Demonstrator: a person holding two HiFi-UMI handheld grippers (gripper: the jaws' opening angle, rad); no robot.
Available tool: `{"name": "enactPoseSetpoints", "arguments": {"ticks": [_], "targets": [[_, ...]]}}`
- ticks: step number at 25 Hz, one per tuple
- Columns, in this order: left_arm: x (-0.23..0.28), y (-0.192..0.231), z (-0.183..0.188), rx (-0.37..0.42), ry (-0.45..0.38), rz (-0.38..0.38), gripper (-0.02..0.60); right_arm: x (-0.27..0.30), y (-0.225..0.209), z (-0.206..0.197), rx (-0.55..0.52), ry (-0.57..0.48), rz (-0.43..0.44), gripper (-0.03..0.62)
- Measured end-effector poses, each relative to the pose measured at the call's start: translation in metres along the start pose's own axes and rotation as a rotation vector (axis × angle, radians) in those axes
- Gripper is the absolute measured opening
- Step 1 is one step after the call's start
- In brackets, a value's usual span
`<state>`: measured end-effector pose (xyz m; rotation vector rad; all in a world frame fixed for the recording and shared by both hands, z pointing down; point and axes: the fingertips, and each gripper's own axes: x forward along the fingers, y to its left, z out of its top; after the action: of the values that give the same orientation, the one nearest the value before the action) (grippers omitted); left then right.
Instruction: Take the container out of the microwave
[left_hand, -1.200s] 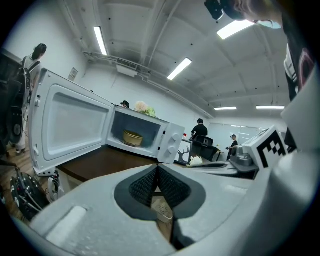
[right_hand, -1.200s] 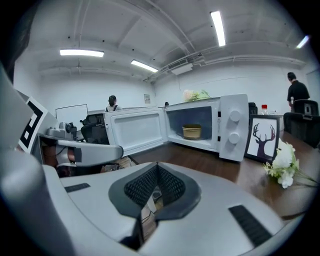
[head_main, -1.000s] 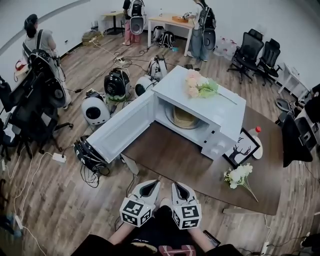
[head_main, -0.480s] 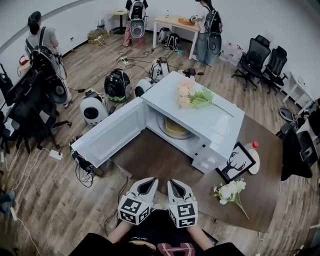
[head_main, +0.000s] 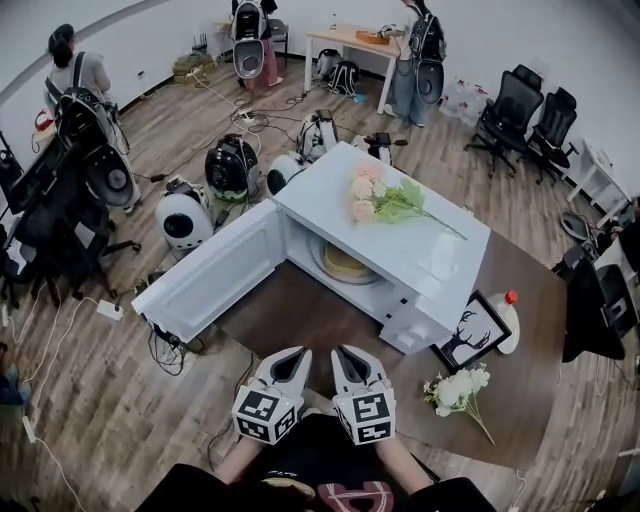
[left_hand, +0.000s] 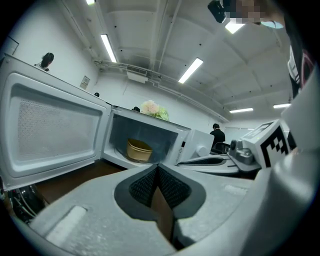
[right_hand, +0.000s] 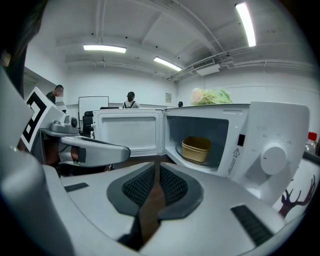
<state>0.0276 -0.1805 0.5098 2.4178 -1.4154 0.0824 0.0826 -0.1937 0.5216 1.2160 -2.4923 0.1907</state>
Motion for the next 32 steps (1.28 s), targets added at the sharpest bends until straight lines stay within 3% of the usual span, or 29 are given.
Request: {"name": "enactPoseSetpoints", "arguments": {"ticks": [9, 17, 32], "targets": [[0.026, 0.026, 0.016, 0.007, 0.009, -0.034, 0.009, 0.039, -0.020, 0.024, -0.023, 0.007, -0.035, 0.085], [0.045, 0.055, 0.023, -0.004, 0.022, -0.055, 0.009, 0.082, -0.034, 0.043, -0.122, 0.070, -0.034, 0.156], [0.072, 0.094, 0.037, 0.003, 0.058, -0.116, 0.009, 0.157, -0.074, 0.060, -0.322, 0.210, -0.113, 0.149]]}}
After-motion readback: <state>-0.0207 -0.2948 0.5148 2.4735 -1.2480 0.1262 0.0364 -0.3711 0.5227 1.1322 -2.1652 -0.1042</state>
